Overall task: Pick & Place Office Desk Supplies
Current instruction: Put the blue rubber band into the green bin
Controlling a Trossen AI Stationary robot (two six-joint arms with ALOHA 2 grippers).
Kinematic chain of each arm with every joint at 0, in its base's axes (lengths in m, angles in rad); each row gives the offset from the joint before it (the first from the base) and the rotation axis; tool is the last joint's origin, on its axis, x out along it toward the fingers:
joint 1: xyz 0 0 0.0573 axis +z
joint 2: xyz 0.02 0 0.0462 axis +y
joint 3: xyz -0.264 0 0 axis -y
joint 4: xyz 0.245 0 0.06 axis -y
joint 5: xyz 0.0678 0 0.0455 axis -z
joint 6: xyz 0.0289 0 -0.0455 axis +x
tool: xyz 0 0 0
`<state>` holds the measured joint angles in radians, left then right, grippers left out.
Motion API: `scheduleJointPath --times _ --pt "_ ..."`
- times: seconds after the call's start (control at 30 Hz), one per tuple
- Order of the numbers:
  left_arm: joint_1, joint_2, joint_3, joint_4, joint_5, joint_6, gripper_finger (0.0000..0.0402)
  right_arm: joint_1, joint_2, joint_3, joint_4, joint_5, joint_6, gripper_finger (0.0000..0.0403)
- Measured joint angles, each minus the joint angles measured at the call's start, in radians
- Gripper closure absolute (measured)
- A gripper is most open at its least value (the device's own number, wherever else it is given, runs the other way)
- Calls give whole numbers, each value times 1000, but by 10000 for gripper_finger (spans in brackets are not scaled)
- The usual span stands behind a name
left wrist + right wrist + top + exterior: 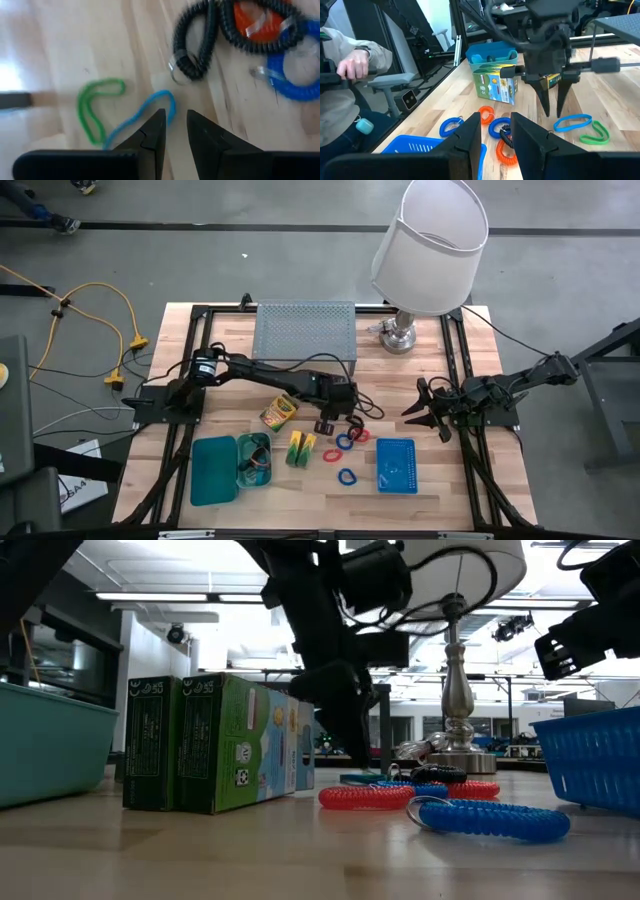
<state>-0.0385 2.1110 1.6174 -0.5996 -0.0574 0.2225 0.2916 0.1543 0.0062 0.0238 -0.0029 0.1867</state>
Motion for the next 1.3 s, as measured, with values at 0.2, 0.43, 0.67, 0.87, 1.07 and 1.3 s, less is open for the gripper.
scheduleJointPath --times 0.2,0.43,0.67,0.87,1.07,1.3 --pt "23 0 0 -16 8 -8 329 0 0 0 0 0 0 309" --pt "40 15 -1 -40 60 8 329 0 0 0 1 0 0 309" --pt "45 24 -1 -33 61 39 329 0 0 0 1 0 0 309" --pt "52 24 -1 -29 61 65 329 0 0 0 1 0 0 309" --pt "61 28 -1 -27 60 99 329 0 0 0 1 0 0 309" --pt "64 28 -1 -24 56 158 329 0 0 0 1 0 0 309"
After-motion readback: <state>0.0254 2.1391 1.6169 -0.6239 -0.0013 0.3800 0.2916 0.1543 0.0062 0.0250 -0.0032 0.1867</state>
